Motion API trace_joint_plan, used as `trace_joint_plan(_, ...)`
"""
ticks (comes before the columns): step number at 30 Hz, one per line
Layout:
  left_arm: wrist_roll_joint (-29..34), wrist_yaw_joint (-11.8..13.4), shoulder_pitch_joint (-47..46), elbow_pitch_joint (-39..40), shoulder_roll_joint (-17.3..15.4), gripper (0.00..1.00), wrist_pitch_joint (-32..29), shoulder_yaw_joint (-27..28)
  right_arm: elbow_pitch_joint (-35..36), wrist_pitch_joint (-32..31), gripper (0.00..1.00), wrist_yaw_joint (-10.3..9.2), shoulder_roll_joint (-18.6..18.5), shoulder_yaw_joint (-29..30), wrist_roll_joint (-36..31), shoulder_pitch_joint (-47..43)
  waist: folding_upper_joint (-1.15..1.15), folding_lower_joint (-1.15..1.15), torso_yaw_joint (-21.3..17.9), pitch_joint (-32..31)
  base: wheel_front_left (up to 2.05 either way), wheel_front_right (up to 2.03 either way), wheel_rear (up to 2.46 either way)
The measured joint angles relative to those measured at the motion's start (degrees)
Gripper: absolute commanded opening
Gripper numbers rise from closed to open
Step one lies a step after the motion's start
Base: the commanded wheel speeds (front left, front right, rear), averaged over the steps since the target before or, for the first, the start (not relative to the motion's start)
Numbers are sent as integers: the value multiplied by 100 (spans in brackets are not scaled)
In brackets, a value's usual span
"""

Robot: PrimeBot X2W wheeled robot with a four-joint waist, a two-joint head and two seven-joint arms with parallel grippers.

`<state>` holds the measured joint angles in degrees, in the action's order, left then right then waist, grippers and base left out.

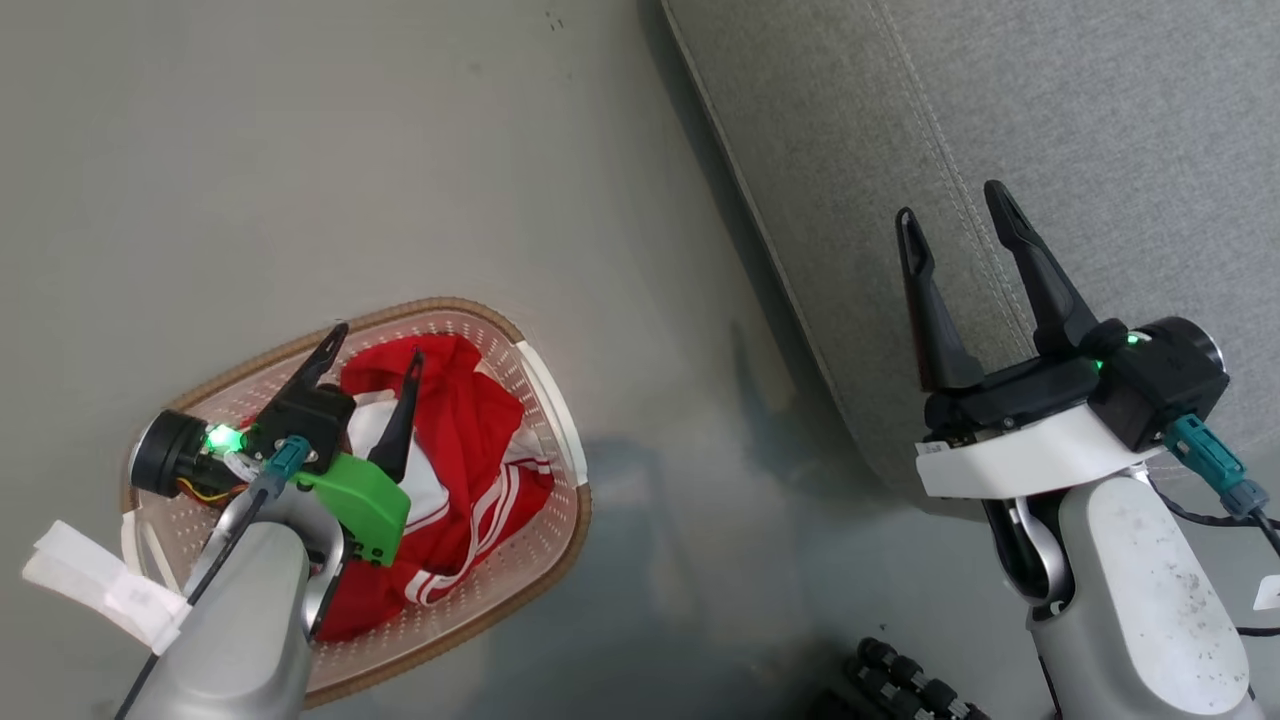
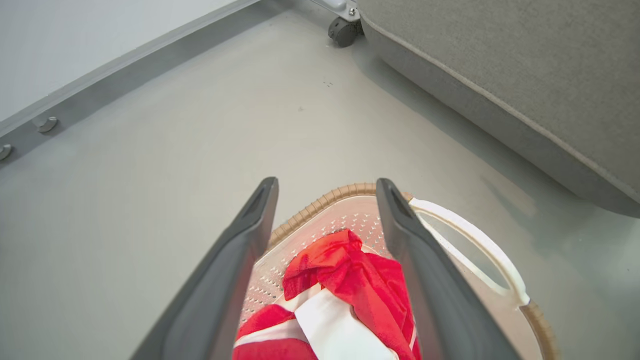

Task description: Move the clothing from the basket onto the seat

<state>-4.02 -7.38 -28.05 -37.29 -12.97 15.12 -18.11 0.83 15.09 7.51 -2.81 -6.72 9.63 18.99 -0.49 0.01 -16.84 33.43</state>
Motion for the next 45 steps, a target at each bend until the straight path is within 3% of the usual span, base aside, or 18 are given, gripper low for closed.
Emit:
trace_joint_plan(19,-248,-1,-1018,-1872,-183,100,1,-879,246,0,100,0,-1,-88,-21,310,0,0,-106,1048,0,0,0)
trace_joint_plan(34,-649,-1,-1780,-2746,-103,100,1,-1768,358,0,100,0,-1,-145,-8,462,0,0,-122,1622,0,0,0)
trace_joint_plan(45,-1340,-1,-2319,-3220,-29,100,-94,-2338,450,0,100,0,-1,-135,26,495,0,0,-168,2064,0,0,0)
